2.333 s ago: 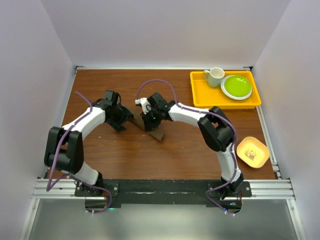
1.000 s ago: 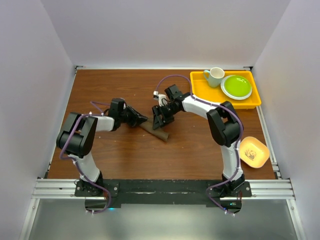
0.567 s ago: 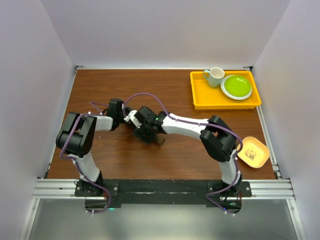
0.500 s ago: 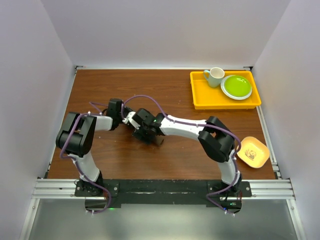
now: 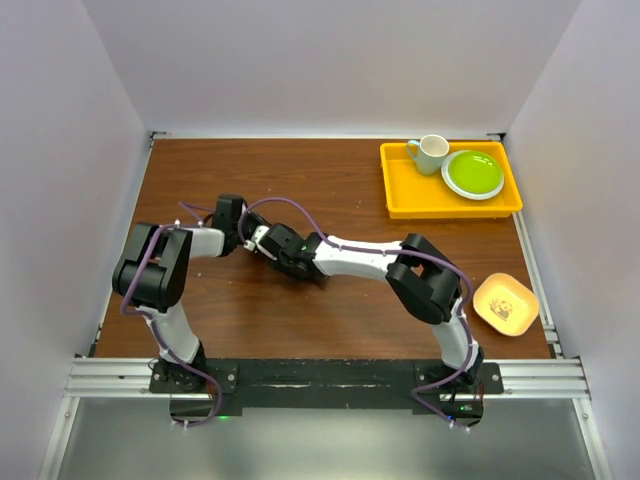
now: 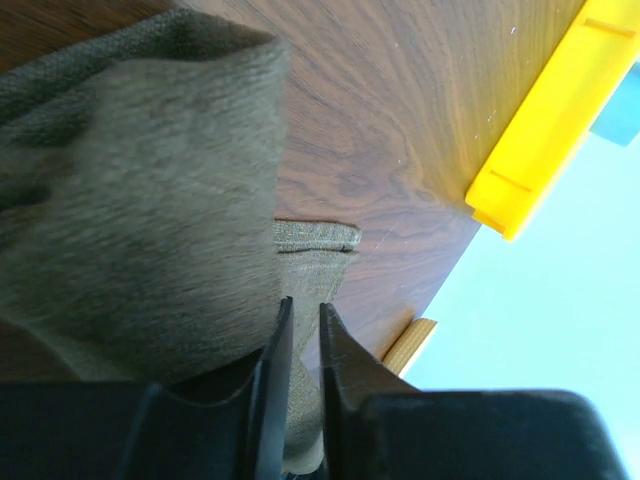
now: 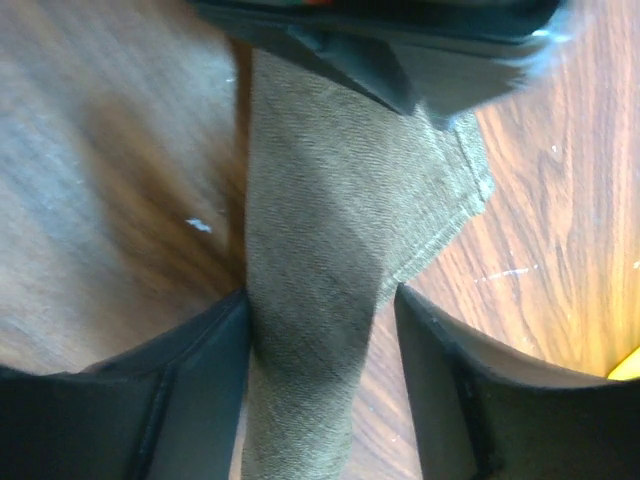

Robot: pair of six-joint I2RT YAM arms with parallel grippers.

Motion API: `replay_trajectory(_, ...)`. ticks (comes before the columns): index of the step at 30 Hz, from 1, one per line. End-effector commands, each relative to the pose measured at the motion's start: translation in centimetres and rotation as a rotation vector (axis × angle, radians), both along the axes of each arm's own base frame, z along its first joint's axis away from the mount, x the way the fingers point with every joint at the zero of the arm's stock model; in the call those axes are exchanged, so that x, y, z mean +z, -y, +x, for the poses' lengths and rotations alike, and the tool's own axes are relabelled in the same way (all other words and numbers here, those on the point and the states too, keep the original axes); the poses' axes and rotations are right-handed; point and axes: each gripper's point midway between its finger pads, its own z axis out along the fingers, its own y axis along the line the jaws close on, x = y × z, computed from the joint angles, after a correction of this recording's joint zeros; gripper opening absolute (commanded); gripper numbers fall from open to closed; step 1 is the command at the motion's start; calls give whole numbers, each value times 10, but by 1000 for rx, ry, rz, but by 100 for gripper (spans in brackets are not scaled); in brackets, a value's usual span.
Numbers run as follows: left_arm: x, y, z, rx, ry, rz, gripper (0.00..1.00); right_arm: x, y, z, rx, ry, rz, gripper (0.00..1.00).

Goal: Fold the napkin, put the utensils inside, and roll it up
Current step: Roll the napkin with the utensil

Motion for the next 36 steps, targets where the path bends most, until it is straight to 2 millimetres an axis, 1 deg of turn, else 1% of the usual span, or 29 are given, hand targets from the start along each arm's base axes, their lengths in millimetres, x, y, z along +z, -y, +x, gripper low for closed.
replay_trajectory(1, -1, -9, 4, -28, -14, 82, 25, 2, -17, 6, 2, -22, 66, 39)
replay_trajectory(2, 6, -12, 7, -29, 7, 108, 30, 1, -17, 6, -21, -45, 91, 36)
replay_trajectory(3, 15, -15, 15, -28, 42, 132, 35, -1, -18, 6, -22, -94, 127, 27)
replay_trajectory(4, 12, -24, 10, -30, 19, 191, 39, -3, -17, 6, -30, -124, 149, 22)
replay_trajectory(5, 22, -31, 13, -19, 43, 213, 47, -4, -17, 5, -46, -159, 180, 18)
replay_trajectory(6, 28, -37, 16, -11, 59, 233, 50, -4, -11, 11, -67, -180, 202, 12)
replay_trajectory(7, 30, -45, 15, -3, 65, 264, 52, -7, -16, 4, -61, -248, 250, 10)
replay_trajectory(8, 40, -54, 17, 22, 89, 274, 56, -10, -14, 4, -69, -288, 276, 9)
replay_trajectory(9, 44, -60, 17, 35, 97, 286, 58, -12, -6, 13, -101, -326, 305, 9)
replay_trajectory(10, 46, -68, 16, 52, 97, 314, 60, -14, -13, 3, -93, -428, 369, 8)
replay_trajectory(11, 57, -75, 17, 72, 122, 331, 63, -15, -11, 4, -93, -467, 389, 7)
replay_trajectory(13, 62, -87, 14, 89, 133, 397, 64, -21, -6, 6, -151, -575, 452, 8)
replay_trajectory(14, 71, -89, 13, 96, 157, 406, 64, -16, -13, -4, -126, -672, 513, 9)
replay_trajectory(15, 70, -89, 11, 90, 166, 407, 64, -24, -7, 0, -158, -737, 543, 11)
replay_trajectory(17, 75, -84, 6, 73, 180, 383, 61, -22, -9, -8, -183, -891, 619, 11)
replay_trajectory(18, 73, -83, 1, 70, 176, 376, 61, -29, -2, -3, -223, -929, 645, 11)
replay_trajectory(20, 78, -77, -3, 57, 203, 342, 58, -31, -1, -5, -268, -1019, 702, 12)
replay_trajectory(21, 80, -68, -5, 32, 233, 290, 57, -28, 1, -6, -275, -1084, 743, 13)
replay_trajectory(22, 82, -63, -6, 20, 250, 260, 56, -36, 3, -8, -315, -1138, 756, 14)
replay_trajectory(23, 76, -58, -11, 8, 246, 232, 53, -39, 5, -8, -329, -1163, 771, 15)
replay_trajectory(24, 85, -51, -2, 13, 305, 185, 51, -41, 6, -8, -339, -1183, 779, 15)
replay_trajectory(25, 88, -42, -5, -16, 318, 140, 48, -44, 8, -10, -347, -1190, 773, 16)
replay_trajectory(26, 81, -37, -7, -22, 307, 118, 44, -46, 10, -10, -353, -1190, 769, 17)
replay_trajectory(27, 89, -30, -2, -24, 341, 73, 41, -47, 11, -9, -358, -1186, 770, 18)
replay_trajectory(29, 85, -20, 0, -35, 345, 37, 34, -51, 12, -11, -363, -1191, 766, 18)
replay_trajectory(30, 90, -15, 6, -30, 370, 12, 32, -52, 12, -11, -366, -1194, 764, 19)
replay_trajectory(31, 86, -11, 7, -31, 359, 2, 29, -54, 13, -10, -371, -1188, 754, 19)
replay_trajectory(33, 88, -7, 14, -18, 371, -39, 27, -56, 15, -8, -376, -1177, 742, 20)
replay_trajectory(36, 77, -3, 21, -12, 351, -71, 26, -58, 18, -6, -378, -1155, 718, 21)
